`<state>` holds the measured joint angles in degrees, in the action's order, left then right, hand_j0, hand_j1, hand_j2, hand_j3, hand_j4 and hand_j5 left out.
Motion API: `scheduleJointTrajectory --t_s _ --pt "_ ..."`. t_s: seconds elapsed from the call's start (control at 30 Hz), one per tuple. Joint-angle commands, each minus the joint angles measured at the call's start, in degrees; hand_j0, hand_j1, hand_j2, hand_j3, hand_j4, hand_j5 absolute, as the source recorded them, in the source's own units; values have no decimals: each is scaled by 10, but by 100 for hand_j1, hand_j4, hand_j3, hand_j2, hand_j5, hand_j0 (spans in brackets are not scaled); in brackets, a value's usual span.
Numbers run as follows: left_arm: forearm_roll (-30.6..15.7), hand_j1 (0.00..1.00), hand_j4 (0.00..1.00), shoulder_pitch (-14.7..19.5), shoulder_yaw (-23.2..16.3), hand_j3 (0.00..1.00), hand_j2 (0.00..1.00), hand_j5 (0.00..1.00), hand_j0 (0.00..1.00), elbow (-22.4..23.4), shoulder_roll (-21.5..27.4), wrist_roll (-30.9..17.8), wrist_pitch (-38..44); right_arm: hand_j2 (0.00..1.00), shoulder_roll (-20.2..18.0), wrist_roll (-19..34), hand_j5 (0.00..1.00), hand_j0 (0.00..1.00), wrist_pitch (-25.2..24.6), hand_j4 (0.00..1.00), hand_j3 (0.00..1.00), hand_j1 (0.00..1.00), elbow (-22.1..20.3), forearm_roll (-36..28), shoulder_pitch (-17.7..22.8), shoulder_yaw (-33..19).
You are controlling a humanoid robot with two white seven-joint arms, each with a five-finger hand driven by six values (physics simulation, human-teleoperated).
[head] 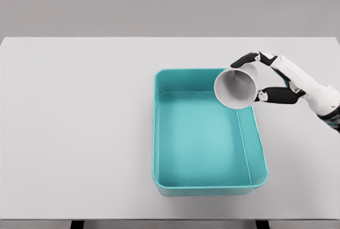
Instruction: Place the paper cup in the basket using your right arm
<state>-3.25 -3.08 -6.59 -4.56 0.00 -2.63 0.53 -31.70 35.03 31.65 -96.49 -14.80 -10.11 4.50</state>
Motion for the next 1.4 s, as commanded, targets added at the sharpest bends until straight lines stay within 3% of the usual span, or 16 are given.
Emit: scheduleJointTrajectory --t_s 0.0,0.23,0.57,1.23,1.33,1.37 --pt "0 100 100 0 0 100 100 100 100 0 0 0 0 59 0 0 59 59 7 59 59 59 -11 13 -1 19" --pt "0 100 100 0 0 100 100 100 100 0 0 0 0 60 -1 0 60 60 26 60 60 60 -21 64 -9 74" --pt "0 100 100 0 0 100 100 100 100 0 0 0 0 60 -41 0 60 60 25 60 60 60 -19 103 -64 165" --pt "0 100 100 0 0 100 100 100 100 0 0 0 0 60 -66 0 60 60 23 60 60 60 0 180 -100 242" --pt "0 100 100 0 0 100 100 100 100 0 0 0 0 63 -65 0 63 63 21 63 63 63 3 192 -101 244" --pt "0 100 100 0 0 100 100 100 100 0 0 0 0 68 -65 0 68 68 21 68 68 68 3 192 -100 244"
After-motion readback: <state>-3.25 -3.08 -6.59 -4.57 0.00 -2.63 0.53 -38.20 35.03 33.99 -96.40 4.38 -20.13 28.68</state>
